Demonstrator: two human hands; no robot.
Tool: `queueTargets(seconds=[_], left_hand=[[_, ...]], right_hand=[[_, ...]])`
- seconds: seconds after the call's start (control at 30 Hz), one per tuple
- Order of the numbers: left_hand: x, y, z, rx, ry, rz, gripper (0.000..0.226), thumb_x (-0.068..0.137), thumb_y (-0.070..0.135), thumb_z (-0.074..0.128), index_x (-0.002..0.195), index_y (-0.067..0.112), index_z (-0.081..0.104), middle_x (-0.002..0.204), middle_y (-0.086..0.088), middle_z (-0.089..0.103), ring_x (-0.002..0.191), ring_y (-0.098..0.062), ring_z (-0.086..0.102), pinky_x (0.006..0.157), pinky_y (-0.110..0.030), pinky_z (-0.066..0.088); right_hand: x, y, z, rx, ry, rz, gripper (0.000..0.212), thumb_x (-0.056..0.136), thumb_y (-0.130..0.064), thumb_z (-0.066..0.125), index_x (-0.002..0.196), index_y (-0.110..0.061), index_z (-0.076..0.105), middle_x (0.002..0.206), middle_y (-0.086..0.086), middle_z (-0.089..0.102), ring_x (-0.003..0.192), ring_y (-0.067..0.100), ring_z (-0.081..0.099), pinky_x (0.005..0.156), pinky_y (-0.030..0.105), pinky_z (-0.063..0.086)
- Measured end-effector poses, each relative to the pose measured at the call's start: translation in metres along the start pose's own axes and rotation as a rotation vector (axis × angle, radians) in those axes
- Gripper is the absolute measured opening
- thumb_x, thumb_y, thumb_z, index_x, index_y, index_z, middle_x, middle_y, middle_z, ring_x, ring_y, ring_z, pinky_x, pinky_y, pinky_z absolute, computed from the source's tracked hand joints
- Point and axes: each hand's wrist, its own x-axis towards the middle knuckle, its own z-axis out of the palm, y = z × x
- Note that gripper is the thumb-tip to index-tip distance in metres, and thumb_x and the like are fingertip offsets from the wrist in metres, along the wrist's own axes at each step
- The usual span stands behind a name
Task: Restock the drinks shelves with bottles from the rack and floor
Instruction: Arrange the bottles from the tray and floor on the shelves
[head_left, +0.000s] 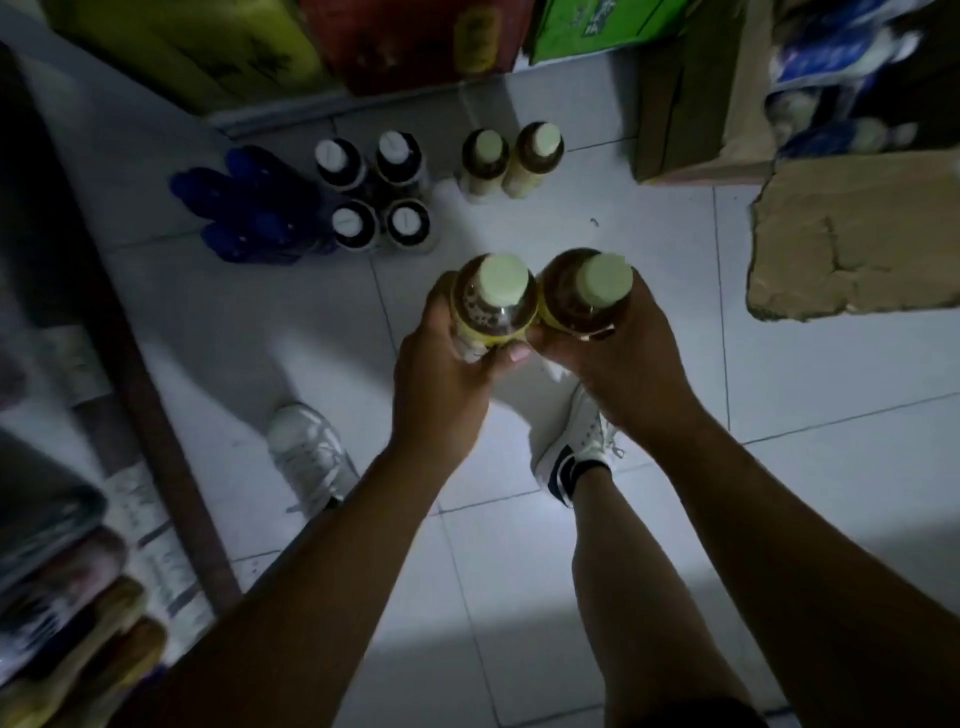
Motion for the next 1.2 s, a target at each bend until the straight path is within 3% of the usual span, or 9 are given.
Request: queueTargets(seconds=[0.2,0.4,0.47,0.53,0.67,0.83,0.97,1.07,1.2], left_hand=[[-0.053,0.079,-0.117,0.021,-0.043,0.092,0.054,0.071,0.033,0.082,0.12,0.03,0.059,0.103,0.047,0.058,0.101,0.026,0.05,0.077,0.004,0.037],[-0.111,0.143,-0.206,-0.145,0.127,0.06,0.071,0.069,0.031,0.086,0.131,0.011,0.058,0.115,0.006,0.069,0.107,-0.002,0.063,0.089,-0.022,0.053],[-0.13,0.166,-0.234,-0.224,0.136,0.035,0.063,0.068,0.034,0.083,0.124,0.014,0.061,0.11,0.006,0.072,0.106,-0.012,0.067,0.085,-0.031,0.056],[-0.148,0.19,-0.261,-0.285,0.152,0.032,0.049,0.074,0.03,0.08,0.118,0.02,0.063,0.103,0.014,0.074,0.101,-0.007,0.069,0.078,-0.023,0.056],[-0.176,0.234,-0.302,-0.401,0.199,0.008,0.031,0.078,0.034,0.077,0.106,0.022,0.07,0.101,0.007,0.076,0.098,-0.013,0.072,0.076,-0.026,0.058],[-0.203,0.277,-0.332,-0.508,0.249,-0.071,0.021,0.083,0.033,0.074,0.1,0.021,0.073,0.09,0.008,0.077,0.086,-0.009,0.074,0.064,-0.021,0.057],[-0.218,0.31,-0.349,-0.567,0.223,-0.065,0.036,0.071,0.049,0.076,0.095,0.023,0.072,0.087,0.01,0.077,0.08,-0.006,0.073,0.058,-0.02,0.056],[-0.226,0.332,-0.358,-0.639,0.19,-0.078,0.06,0.066,0.06,0.078,0.107,0.017,0.072,0.101,-0.003,0.076,0.092,-0.021,0.074,0.075,-0.037,0.058],[-0.231,0.359,-0.375,-0.763,0.183,-0.048,0.058,0.066,0.058,0.079,0.106,0.017,0.074,0.101,-0.013,0.075,0.086,-0.031,0.074,0.067,-0.041,0.058]], right_hand=[[-0.065,-0.125,0.001,0.124,-0.101,-0.136,0.051,0.073,-0.024,0.088,0.118,-0.019,0.065,0.107,-0.014,0.074,0.1,0.0,0.068,0.083,0.018,0.053],[-0.121,-0.238,0.022,0.248,-0.243,-0.214,0.031,0.081,-0.025,0.08,0.11,-0.018,0.07,0.103,-0.006,0.076,0.097,0.009,0.071,0.077,0.02,0.054],[-0.139,-0.27,0.028,0.297,-0.306,-0.236,0.015,0.087,-0.024,0.075,0.101,-0.027,0.072,0.098,-0.011,0.077,0.092,0.005,0.072,0.072,0.016,0.054],[-0.158,-0.299,0.036,0.329,-0.354,-0.233,0.008,0.088,-0.035,0.072,0.095,-0.033,0.075,0.099,-0.01,0.077,0.093,0.009,0.073,0.071,0.02,0.056],[-0.187,-0.348,0.052,0.407,-0.393,-0.161,0.047,0.077,-0.06,0.072,0.107,-0.025,0.072,0.108,0.002,0.076,0.1,0.022,0.073,0.08,0.038,0.06],[-0.218,-0.395,0.059,0.466,-0.43,-0.084,0.074,0.075,-0.068,0.067,0.125,-0.013,0.063,0.115,0.011,0.073,0.106,0.03,0.071,0.096,0.051,0.053],[-0.231,-0.426,0.047,0.462,-0.449,-0.068,0.072,0.079,-0.073,0.059,0.122,-0.015,0.064,0.115,0.014,0.073,0.106,0.032,0.07,0.097,0.055,0.052],[-0.243,-0.45,0.041,0.47,-0.479,-0.059,0.076,0.074,-0.076,0.061,0.115,-0.012,0.068,0.111,0.019,0.073,0.105,0.038,0.07,0.095,0.06,0.052],[-0.256,-0.487,0.036,0.452,-0.485,-0.065,0.077,0.069,-0.076,0.059,0.106,-0.009,0.071,0.105,0.022,0.073,0.102,0.042,0.069,0.09,0.063,0.053]])
